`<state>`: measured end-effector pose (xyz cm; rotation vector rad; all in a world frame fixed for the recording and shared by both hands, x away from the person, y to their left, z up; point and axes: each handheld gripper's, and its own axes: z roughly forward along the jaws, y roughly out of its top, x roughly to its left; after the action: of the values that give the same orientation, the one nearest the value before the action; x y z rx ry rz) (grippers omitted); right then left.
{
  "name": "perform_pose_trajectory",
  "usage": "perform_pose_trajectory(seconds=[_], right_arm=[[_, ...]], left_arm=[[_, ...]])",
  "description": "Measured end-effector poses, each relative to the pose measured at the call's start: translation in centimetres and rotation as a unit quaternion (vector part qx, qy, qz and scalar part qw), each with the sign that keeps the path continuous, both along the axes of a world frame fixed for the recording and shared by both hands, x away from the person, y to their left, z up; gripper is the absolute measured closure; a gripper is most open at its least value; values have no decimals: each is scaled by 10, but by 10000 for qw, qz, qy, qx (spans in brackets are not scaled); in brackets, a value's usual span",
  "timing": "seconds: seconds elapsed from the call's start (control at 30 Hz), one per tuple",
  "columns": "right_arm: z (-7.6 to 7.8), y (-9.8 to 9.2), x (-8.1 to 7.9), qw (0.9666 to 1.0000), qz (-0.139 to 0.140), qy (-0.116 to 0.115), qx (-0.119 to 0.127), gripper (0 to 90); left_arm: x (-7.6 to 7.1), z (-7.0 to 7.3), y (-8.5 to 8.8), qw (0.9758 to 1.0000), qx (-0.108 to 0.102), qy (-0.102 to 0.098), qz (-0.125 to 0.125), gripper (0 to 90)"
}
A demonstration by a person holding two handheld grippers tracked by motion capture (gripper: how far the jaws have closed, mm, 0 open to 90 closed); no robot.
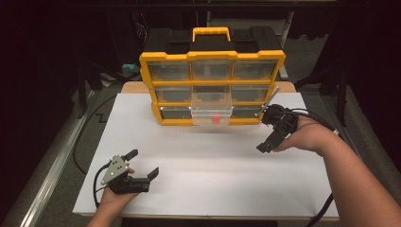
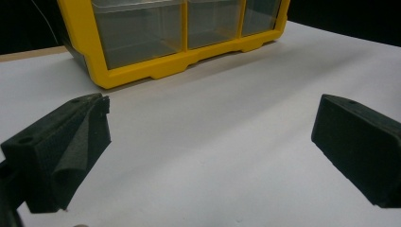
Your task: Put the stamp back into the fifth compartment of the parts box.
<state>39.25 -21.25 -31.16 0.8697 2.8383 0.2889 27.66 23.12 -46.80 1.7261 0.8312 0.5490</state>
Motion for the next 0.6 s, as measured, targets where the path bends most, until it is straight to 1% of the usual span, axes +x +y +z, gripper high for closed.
perform_pose_trajectory(seconds=[0.07,0.1,0.13,0.2,0.27,0.3,0.37,0.6], right_arm=[[-9,1,1,10000,-59,48,-27,3],[-13,2,2,10000,-43,53,-49,3],[-17,2,2,9999,-99,65,-71,3],[-26,3,4,9999,-113,102,-31,3],[-36,4,5,9999,-107,116,-61,3],[-41,4,5,9998,-111,173,-85,3],[-51,6,5,9997,-88,219,-115,3],[-87,12,2,9988,-136,428,-190,3]], left_arm=[[0,0,0,10000,4,1,4,2],[0,0,0,10000,1,4,8,2],[0,0,0,10000,7,3,7,2],[0,0,1,10000,8,-1,5,2],[0,0,1,10000,14,1,5,2],[0,0,1,10000,17,5,8,2],[0,0,1,10000,13,6,9,2],[0,0,0,10000,13,5,-3,2]])
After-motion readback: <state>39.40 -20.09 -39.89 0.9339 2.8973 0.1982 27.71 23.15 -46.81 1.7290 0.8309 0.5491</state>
